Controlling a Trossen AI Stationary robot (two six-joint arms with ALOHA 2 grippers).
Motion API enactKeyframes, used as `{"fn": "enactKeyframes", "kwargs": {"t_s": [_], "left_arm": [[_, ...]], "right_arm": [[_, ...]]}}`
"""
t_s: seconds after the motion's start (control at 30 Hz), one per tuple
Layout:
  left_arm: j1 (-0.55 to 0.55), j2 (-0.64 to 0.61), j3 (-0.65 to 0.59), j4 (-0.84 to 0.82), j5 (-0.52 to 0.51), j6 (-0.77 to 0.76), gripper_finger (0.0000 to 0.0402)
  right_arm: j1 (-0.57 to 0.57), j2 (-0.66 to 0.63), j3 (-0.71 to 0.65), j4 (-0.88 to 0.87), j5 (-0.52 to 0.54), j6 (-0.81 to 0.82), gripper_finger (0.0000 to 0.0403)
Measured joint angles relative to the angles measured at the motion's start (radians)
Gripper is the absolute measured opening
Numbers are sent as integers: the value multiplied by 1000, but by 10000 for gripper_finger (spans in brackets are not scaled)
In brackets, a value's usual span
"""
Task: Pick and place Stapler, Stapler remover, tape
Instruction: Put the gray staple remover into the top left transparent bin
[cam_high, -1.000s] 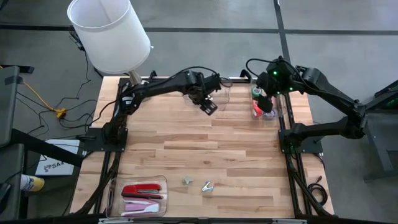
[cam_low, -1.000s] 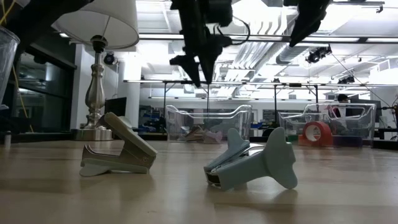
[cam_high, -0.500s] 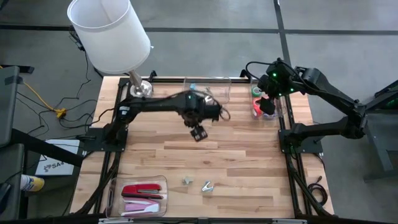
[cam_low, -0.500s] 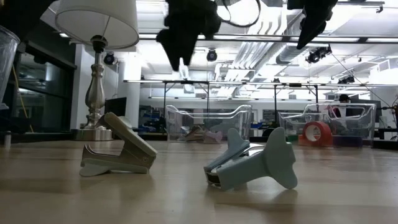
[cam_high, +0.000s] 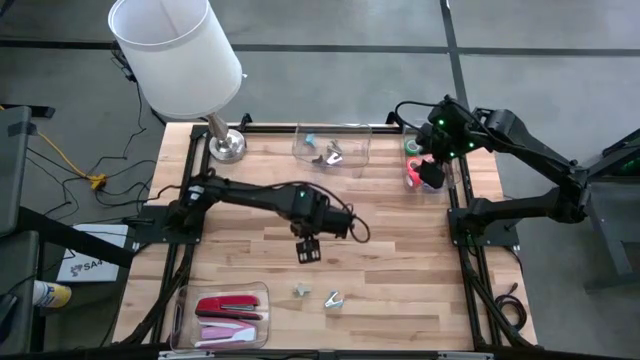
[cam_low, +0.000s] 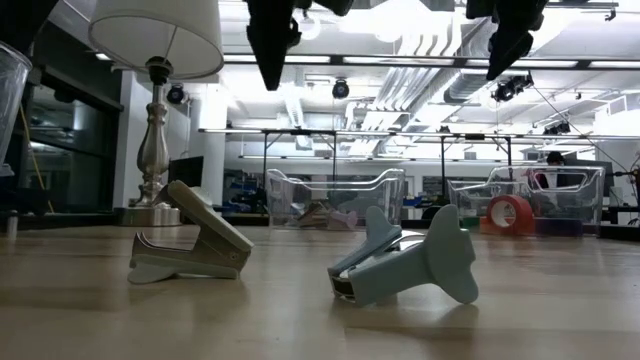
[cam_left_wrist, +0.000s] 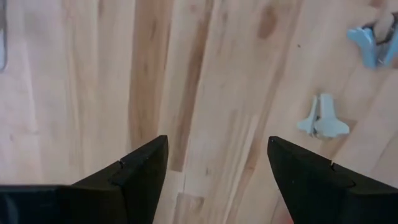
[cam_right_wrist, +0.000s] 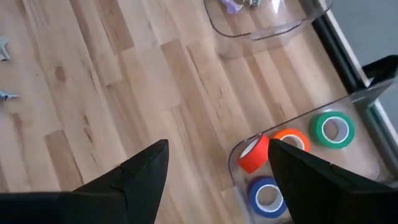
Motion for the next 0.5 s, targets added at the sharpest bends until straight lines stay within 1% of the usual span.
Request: {"fn": "enactKeyframes", "kwargs": {"t_s": [0.23,0.5], "left_arm": [[-69,0,0,0,-23,8,271],[-128,0,0,1,-67,-44,271]], "right_arm": [[26,-19,0,-44,-1,59,266],[156,-118,0,-42,13,222,266]]}}
